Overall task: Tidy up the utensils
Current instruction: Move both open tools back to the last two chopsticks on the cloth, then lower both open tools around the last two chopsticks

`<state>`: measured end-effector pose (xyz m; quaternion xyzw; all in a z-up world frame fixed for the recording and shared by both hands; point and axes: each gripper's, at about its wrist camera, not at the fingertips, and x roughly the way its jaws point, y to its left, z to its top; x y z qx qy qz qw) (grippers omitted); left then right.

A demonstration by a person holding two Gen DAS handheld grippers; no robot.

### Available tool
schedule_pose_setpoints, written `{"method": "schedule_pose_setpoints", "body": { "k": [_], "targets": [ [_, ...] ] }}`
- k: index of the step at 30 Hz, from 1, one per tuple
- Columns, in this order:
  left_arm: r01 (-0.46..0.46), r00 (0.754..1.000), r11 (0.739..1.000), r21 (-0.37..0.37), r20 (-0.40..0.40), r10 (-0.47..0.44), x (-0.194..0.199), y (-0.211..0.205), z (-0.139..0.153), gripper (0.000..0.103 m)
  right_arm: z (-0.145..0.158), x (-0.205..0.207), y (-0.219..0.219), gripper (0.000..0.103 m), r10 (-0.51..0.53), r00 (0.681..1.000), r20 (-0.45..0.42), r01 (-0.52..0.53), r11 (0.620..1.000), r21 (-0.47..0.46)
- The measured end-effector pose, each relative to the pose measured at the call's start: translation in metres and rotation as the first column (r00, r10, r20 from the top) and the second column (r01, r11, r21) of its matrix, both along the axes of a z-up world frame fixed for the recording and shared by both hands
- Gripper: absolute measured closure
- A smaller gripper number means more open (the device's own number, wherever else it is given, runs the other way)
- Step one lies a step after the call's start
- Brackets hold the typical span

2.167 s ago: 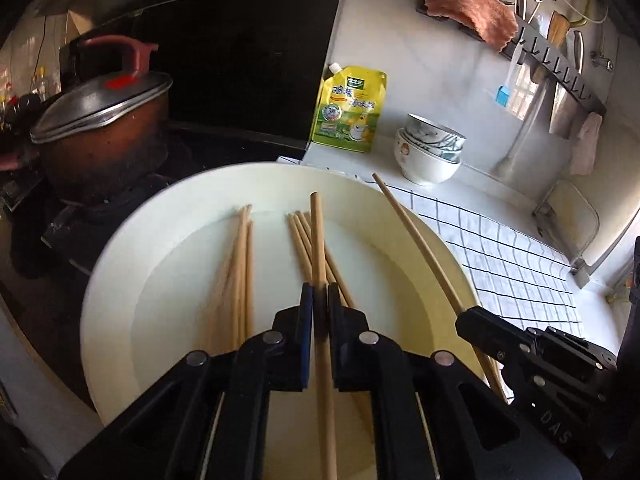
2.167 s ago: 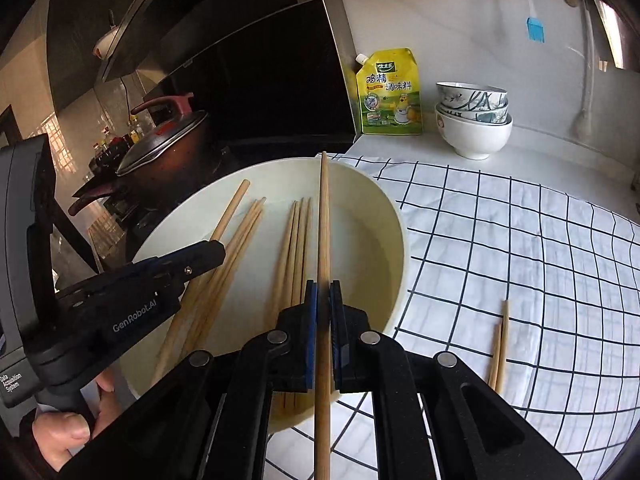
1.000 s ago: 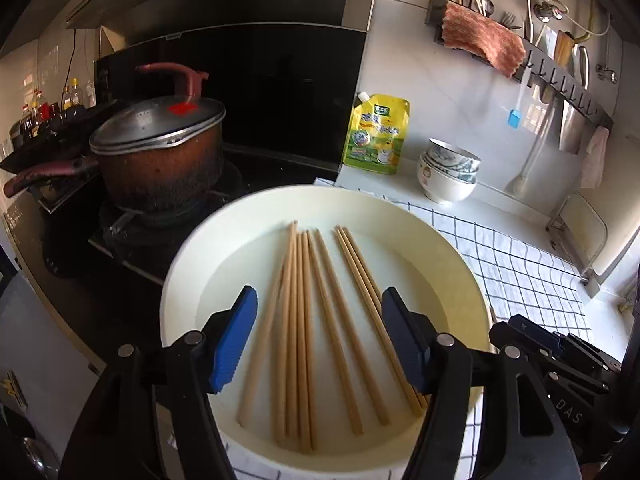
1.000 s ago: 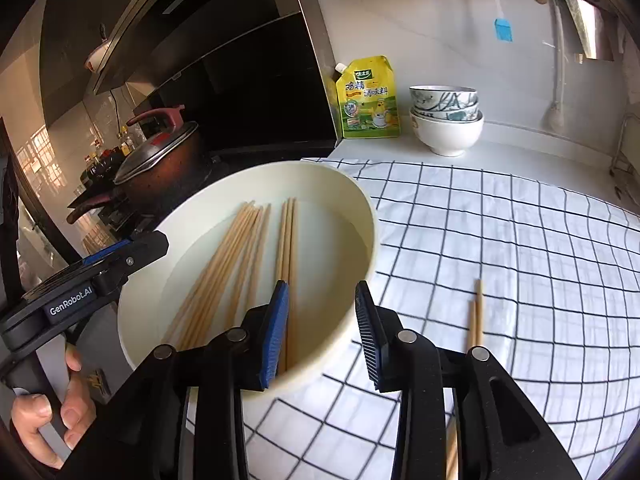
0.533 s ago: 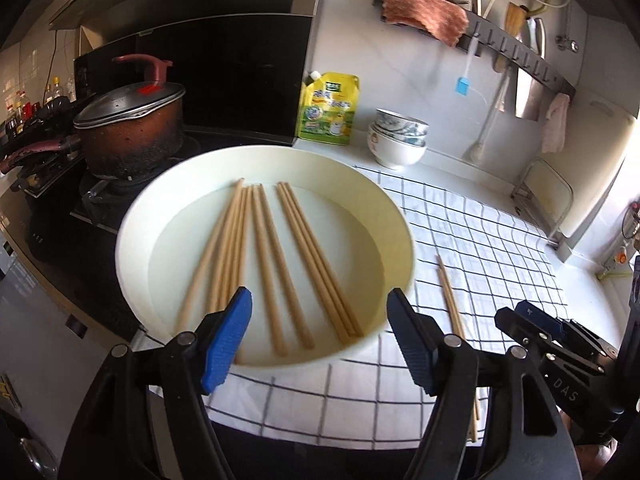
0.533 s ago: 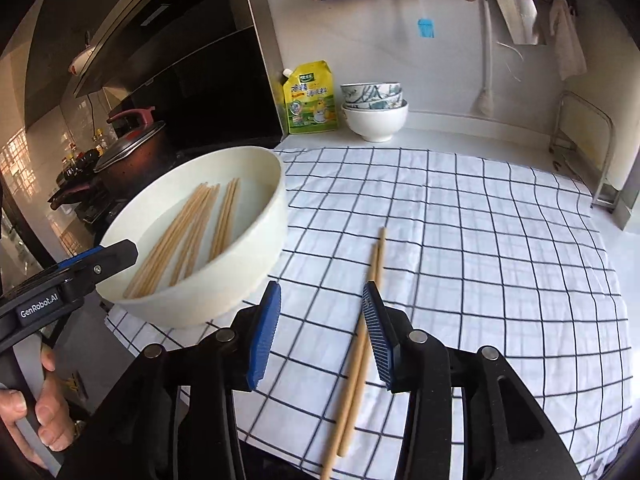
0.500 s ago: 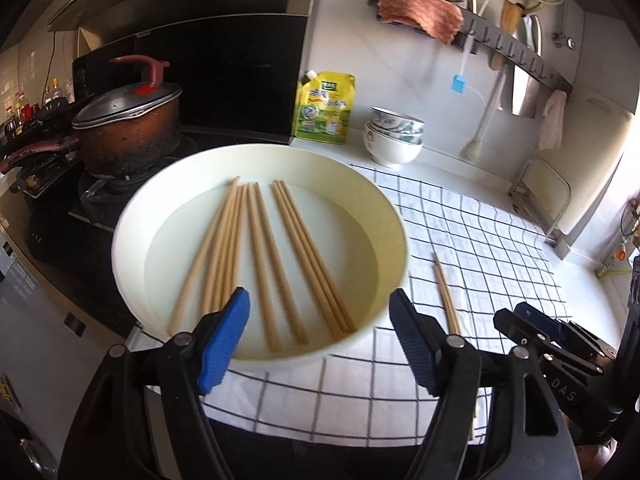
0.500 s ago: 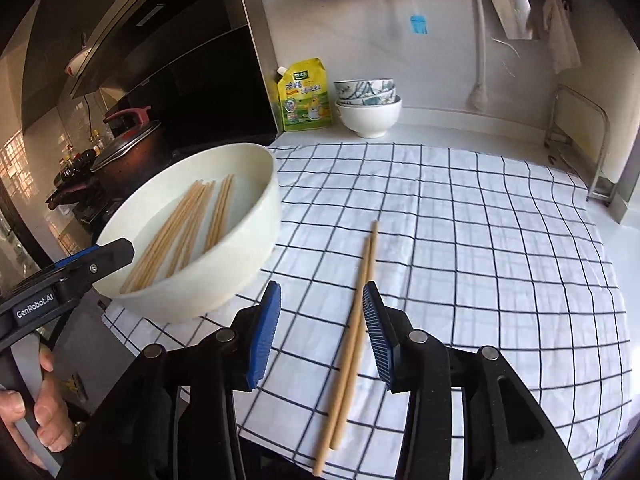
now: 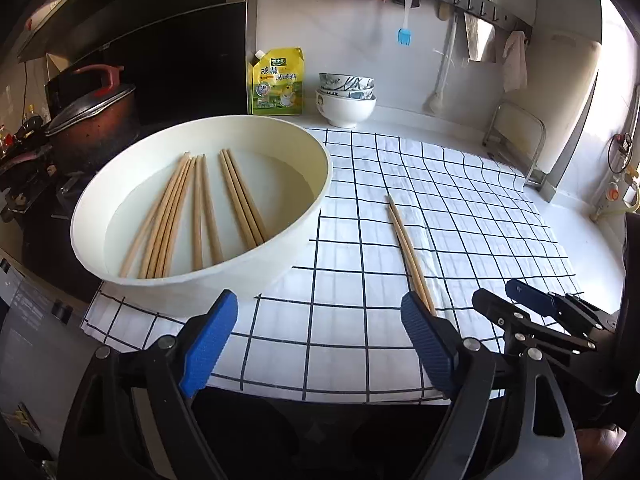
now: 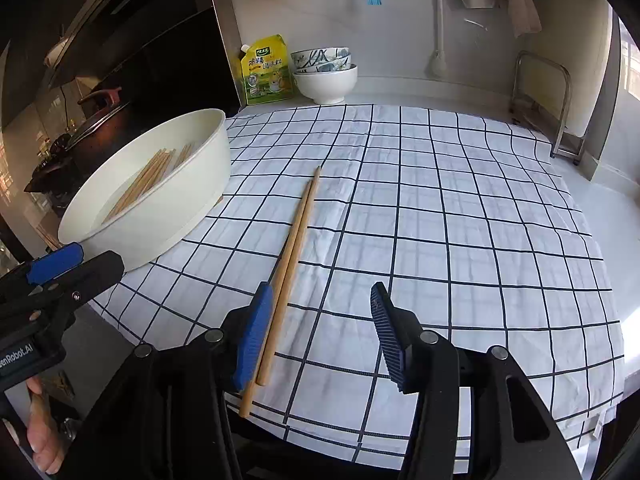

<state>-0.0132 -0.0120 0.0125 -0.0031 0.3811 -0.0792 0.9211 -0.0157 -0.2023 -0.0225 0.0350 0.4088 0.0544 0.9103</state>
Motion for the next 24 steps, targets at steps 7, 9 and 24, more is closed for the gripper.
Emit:
{"method": "schedule_pose_setpoints", "body": {
  "k": [7, 9, 24],
  "targets": [
    [-0.016, 1.000, 0.999, 0.043, 0.013, 0.016, -0.010, -0.007, -0.009, 0.006, -0.006, -0.001, 0.000, 0.040, -0.006, 1.000, 0.014, 0.006, 1.000, -0.026],
    [-0.028, 1.000, 0.998, 0.049, 0.007, 0.028, -0.010, -0.007, -0.012, 0.006, -0.010, 0.001, -0.002, 0.035, -0.018, 1.000, 0.013, 0.018, 1.000, -0.021],
    [-0.067, 0.998, 0.996, 0.057, -0.013, 0.068, -0.007, 0.002, -0.025, 0.006, -0.037, 0.013, 0.012, 0.033, -0.004, 1.000, -0.026, 0.002, 0.996, -0.086]
  ]
}}
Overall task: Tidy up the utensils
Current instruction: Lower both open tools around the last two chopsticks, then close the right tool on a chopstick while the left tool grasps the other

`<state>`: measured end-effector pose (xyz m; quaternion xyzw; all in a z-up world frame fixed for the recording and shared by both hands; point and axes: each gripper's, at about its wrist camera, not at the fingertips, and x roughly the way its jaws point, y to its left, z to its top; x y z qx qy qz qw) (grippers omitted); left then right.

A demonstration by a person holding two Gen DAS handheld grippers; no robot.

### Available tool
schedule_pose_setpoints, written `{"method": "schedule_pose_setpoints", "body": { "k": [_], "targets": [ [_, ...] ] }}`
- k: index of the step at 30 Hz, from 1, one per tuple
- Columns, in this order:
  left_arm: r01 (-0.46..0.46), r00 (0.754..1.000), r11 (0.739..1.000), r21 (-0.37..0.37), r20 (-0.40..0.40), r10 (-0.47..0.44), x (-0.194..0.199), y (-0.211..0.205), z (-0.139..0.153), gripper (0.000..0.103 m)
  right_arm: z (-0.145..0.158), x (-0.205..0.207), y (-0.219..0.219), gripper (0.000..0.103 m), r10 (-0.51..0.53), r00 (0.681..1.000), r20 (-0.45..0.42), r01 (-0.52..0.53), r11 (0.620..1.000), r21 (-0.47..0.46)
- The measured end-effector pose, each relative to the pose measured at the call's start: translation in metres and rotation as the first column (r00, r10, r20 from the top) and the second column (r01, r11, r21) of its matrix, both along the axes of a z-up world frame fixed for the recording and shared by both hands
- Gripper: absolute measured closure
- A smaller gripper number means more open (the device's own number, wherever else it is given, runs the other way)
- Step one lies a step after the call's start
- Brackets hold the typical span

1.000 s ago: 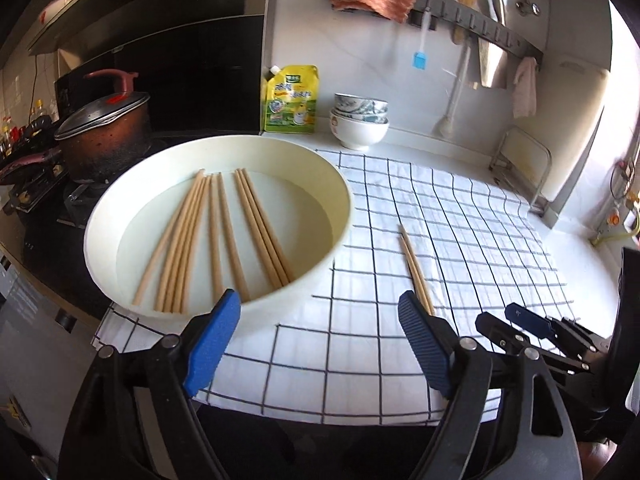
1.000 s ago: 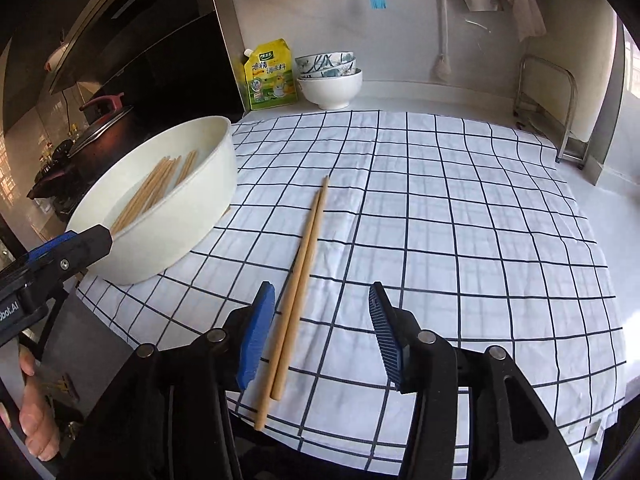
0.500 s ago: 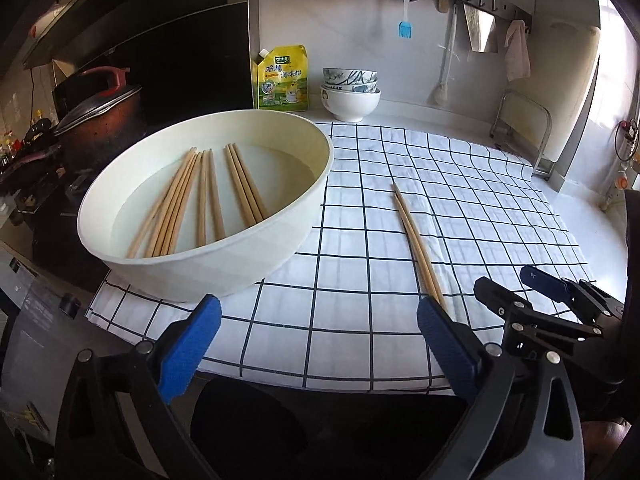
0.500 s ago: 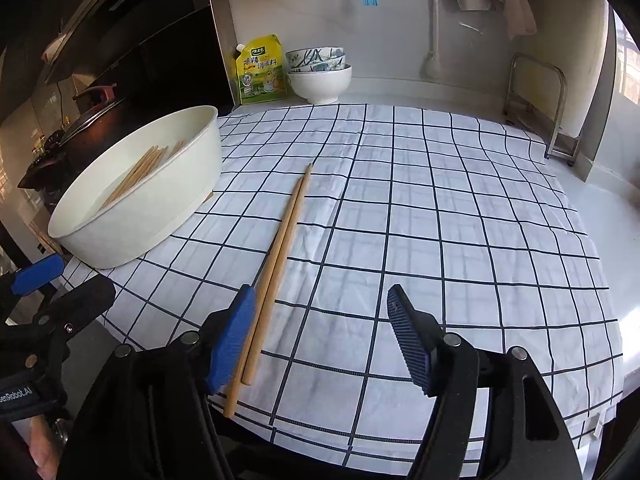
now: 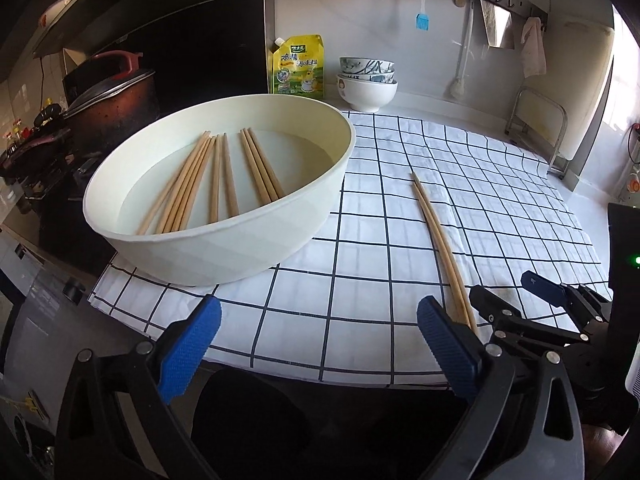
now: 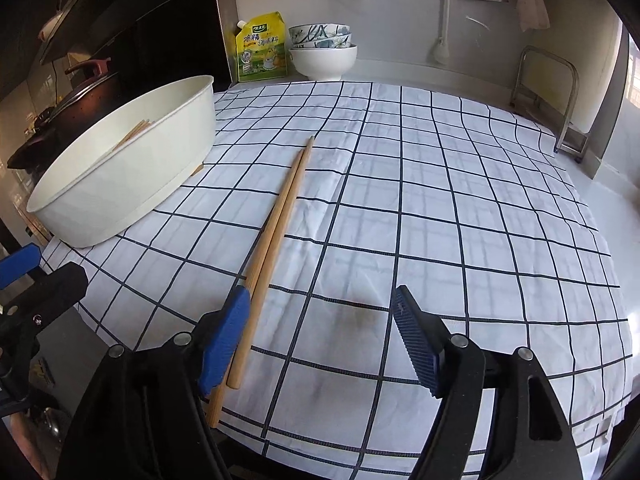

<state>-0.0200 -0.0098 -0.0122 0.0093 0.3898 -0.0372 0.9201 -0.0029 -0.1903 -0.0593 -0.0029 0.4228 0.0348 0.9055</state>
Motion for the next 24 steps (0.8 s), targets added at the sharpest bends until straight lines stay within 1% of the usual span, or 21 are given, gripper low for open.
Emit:
{"method": "schedule_pose_setpoints", "body": {
  "k": [3, 9, 16, 22, 23, 24],
  "targets": [
    [0.000, 1.000, 1.000, -0.003, -0.005, 0.000, 0.001, 0.000, -0.001, 0.006, -0.003, 0.001, 0.002, 0.033, 0.003, 1.000, -0.004, -0.003, 1.000, -0.027],
    [0.002, 1.000, 1.000, -0.012, -0.018, -0.002, 0.002, 0.001, -0.005, 0.006, -0.005, 0.000, 0.004, 0.033, 0.017, 1.000, 0.002, -0.016, 0.999, -0.035],
    [-0.003, 1.000, 1.000, -0.020, -0.025, 0.003, 0.004, 0.002, -0.006, 0.006, -0.010, 0.000, 0.012, 0.033, 0.049, 0.999, -0.023, -0.050, 0.996, -0.070],
    [0.001, 1.000, 1.000, -0.016, -0.028, -0.002, 0.003, 0.000, -0.007, 0.006, -0.010, 0.004, 0.012, 0.033, 0.043, 0.999, -0.016, -0.044, 0.997, -0.068],
    [0.002, 1.000, 1.000, -0.014, -0.027, -0.003, 0.003, -0.001, -0.007, 0.006, -0.010, 0.005, 0.013, 0.036, 0.045, 0.999, -0.016, -0.046, 0.997, -0.067],
    [0.003, 1.000, 1.000, -0.014, -0.027, -0.004, 0.003, -0.001, -0.007, 0.006, -0.010, 0.006, 0.013, 0.044, 0.053, 0.998, -0.018, -0.054, 0.997, -0.057]
  ]
}}
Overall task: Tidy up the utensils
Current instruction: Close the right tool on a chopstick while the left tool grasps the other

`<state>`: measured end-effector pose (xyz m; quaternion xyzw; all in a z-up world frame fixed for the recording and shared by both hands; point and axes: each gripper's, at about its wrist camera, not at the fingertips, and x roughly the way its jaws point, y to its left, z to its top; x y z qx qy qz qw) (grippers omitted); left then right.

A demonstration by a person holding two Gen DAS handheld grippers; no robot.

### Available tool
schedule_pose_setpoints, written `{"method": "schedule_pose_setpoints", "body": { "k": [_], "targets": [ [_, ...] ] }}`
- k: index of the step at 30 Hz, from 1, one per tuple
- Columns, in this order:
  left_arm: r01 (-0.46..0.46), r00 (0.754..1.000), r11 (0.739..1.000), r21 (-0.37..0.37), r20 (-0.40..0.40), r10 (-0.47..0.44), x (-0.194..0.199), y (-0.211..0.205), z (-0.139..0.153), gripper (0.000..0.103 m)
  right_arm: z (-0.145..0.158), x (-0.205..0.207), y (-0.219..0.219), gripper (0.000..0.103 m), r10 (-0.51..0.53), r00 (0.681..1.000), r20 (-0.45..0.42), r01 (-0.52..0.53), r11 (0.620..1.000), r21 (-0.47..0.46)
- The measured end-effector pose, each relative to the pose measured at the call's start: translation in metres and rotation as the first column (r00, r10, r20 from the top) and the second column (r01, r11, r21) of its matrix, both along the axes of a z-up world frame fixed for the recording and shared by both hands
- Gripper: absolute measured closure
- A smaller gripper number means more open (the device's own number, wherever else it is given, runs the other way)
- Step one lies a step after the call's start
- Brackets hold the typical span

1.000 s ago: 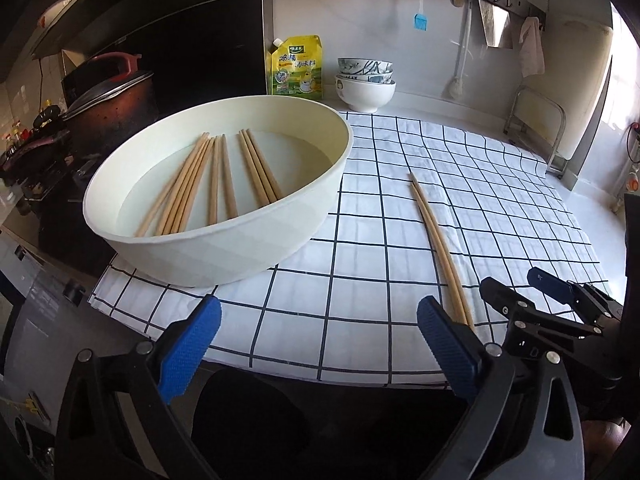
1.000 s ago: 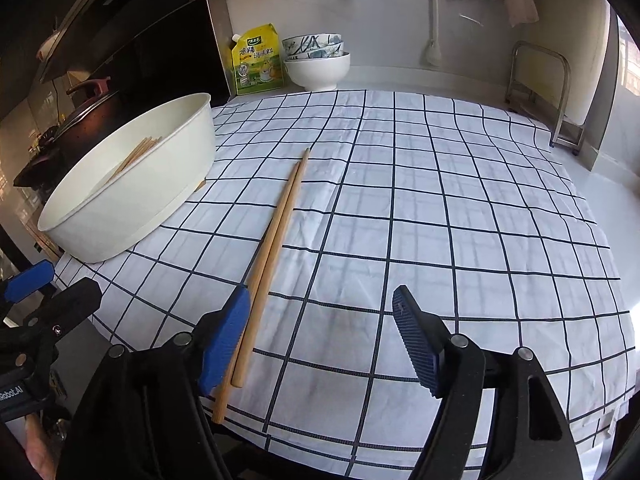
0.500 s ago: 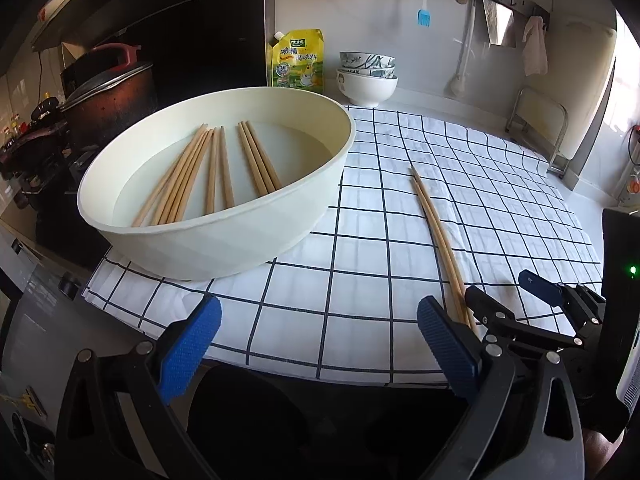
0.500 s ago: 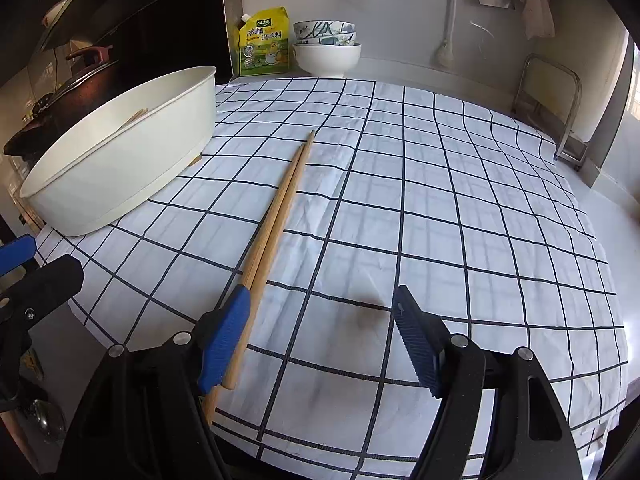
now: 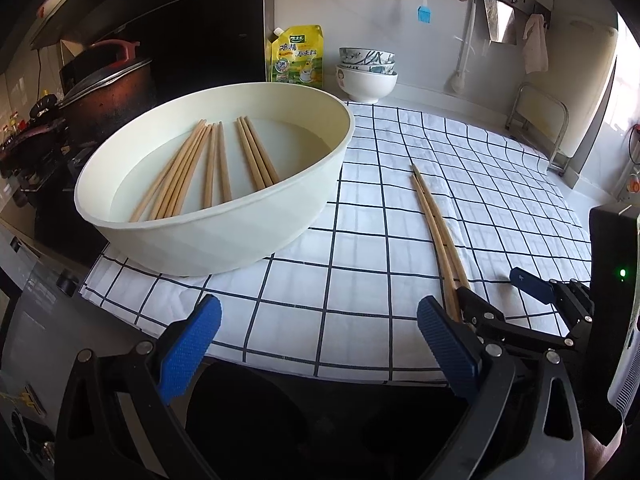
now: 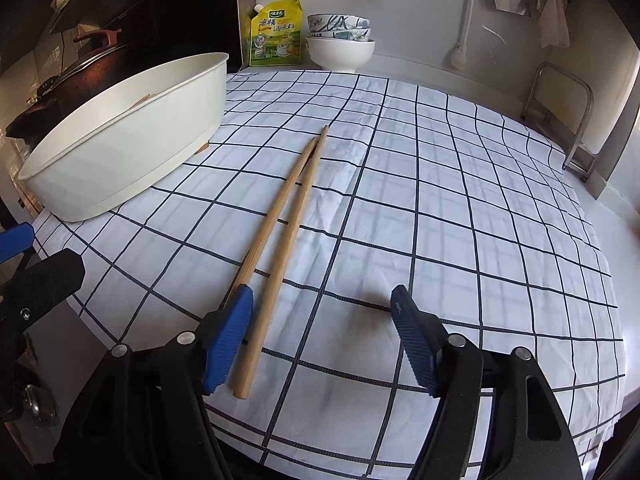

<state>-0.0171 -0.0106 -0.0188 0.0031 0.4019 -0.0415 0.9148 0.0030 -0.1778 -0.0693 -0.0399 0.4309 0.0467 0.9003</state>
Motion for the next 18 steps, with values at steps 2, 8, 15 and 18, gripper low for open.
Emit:
{"method": "schedule_pose_setpoints", "body": {
  "k": [2, 8, 15, 18],
  "targets": [
    [0.000, 1.000, 1.000, -0.001, 0.002, 0.000, -0.001, 0.000, 0.000, 0.006, 0.001, 0.001, 0.000, 0.060, 0.006, 1.000, 0.000, -0.006, 1.000, 0.003],
    [0.012, 1.000, 1.000, -0.020, -0.007, -0.012, 0.001, -0.006, 0.001, 0.006, 0.004, 0.004, -0.010, 0.096, 0.006, 1.000, -0.016, -0.006, 1.000, 0.009],
    [0.064, 0.998, 0.998, -0.009, 0.004, -0.064, 0.010, -0.033, -0.002, 0.006, 0.007, -0.005, -0.041, 0.096, -0.004, 0.999, -0.047, 0.005, 1.000, 0.023],
    [0.077, 0.997, 0.997, 0.006, -0.003, -0.077, 0.020, -0.048, -0.005, 0.006, 0.008, -0.012, -0.058, 0.096, -0.026, 0.998, -0.058, 0.028, 0.999, 0.028]
  ]
}}
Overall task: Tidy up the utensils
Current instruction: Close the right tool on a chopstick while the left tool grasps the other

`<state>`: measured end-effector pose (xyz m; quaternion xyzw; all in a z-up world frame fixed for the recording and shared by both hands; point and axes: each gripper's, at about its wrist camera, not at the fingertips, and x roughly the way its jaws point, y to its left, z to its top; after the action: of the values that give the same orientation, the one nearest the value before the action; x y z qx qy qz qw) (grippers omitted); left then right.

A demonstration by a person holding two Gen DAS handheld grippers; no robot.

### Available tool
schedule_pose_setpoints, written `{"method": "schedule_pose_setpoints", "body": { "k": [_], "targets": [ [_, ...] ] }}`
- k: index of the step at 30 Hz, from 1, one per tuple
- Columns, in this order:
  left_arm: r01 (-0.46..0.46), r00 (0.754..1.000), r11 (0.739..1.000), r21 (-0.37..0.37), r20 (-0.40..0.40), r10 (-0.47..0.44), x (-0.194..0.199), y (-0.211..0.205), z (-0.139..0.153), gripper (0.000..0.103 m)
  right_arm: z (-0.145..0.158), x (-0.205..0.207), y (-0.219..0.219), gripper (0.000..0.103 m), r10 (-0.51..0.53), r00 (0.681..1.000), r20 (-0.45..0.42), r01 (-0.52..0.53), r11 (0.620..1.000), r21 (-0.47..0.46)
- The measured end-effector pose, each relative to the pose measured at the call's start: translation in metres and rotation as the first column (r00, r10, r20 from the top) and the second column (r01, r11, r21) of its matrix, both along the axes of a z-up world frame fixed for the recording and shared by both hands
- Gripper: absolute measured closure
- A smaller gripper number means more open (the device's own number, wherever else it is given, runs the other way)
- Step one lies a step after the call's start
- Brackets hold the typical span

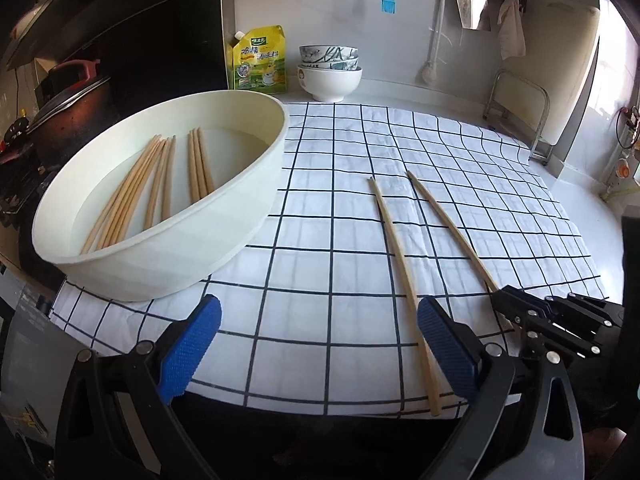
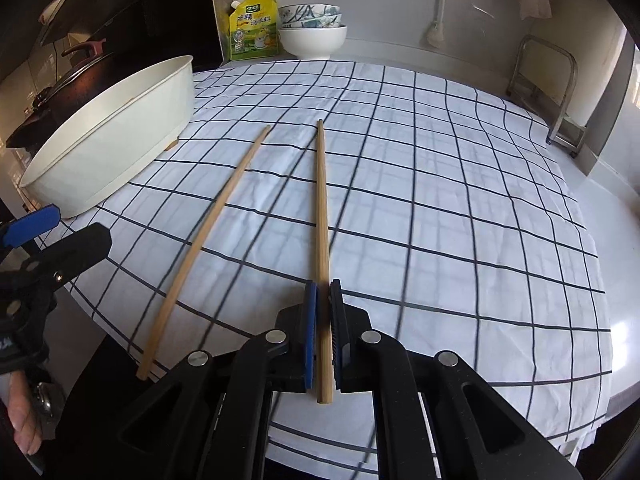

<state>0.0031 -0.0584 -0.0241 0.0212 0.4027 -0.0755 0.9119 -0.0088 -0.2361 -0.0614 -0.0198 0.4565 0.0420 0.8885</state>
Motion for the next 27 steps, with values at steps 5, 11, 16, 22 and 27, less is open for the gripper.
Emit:
{"method": "schedule_pose_setpoints", "body": {
  "k": [5, 11, 16, 22, 27],
  "targets": [
    [0.014, 0.999, 1.000, -0.023, -0.046, -0.015, 0.018, -0.016, -0.012, 0.006, 0.000, -0.013, -0.030, 0.096, -0.030, 1.000, -0.006, 0.030, 0.999, 0.011],
    [0.013, 0.997, 1.000, -0.017, -0.070, -0.014, 0.026, -0.028, -0.023, 0.006, 0.005, -0.019, -0.044, 0.046, -0.036, 0.998, 0.046, 0.036, 0.999, -0.003],
    [0.005, 0.996, 1.000, -0.004, -0.087, -0.005, 0.031, -0.030, -0.029, 0.006, 0.007, -0.005, -0.044, 0.043, -0.029, 0.998, 0.059, 0.031, 0.999, -0.027],
    [-0.028, 0.994, 1.000, -0.011, -0.104, 0.027, 0.037, -0.028, -0.034, 0.006, -0.003, 0.016, -0.046, 0.040, -0.031, 0.999, 0.026, 0.031, 0.999, -0.031],
    [-0.032, 0.993, 0.999, 0.017, -0.116, 0.034, 0.043, -0.036, -0.040, 0.006, -0.004, 0.022, -0.039, 0.040, 0.003, 0.999, 0.037, -0.002, 0.999, -0.047]
  ]
}}
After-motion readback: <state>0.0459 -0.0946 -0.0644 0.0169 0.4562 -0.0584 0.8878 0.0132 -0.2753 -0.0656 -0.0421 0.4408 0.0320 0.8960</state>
